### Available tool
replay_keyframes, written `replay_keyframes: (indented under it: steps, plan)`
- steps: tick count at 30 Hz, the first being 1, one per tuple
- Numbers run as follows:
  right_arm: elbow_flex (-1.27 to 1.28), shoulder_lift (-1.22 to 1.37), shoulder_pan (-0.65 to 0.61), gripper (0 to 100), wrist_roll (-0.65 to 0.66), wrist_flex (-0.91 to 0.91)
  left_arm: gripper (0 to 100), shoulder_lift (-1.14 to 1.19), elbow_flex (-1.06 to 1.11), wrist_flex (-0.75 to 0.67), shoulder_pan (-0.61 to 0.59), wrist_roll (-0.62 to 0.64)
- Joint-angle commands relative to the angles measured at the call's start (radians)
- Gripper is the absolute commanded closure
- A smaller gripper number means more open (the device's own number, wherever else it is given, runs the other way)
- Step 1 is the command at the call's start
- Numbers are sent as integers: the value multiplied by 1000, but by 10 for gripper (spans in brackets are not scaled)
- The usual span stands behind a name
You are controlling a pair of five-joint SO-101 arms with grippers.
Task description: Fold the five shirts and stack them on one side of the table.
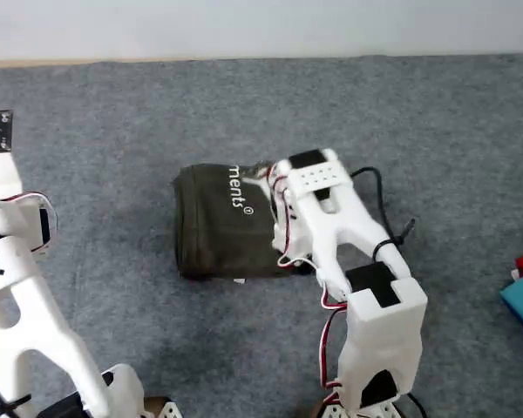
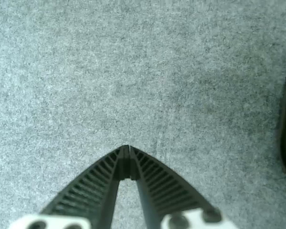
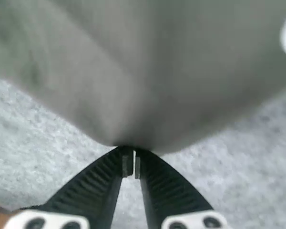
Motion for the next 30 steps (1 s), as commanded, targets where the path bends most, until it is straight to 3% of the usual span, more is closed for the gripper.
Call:
replay_keyframes:
  steps: [1,13,19,23,30]
  plan:
    - [-17,-13,-2,988,-8,-13,997,-23,-25,-18,0,-3]
    - [-425,-174,18,988,-6,259,997,-26,-25,-15,2,-2]
    - [-446,-228,22,988,-25,268,997,-31,-27,2,2,-2]
    - [-443,-188,22,988,-100,268,997,-31,-10,5,2,0]
    - [-446,-124,8,983,-439,268,997,-32,47,40,2,0]
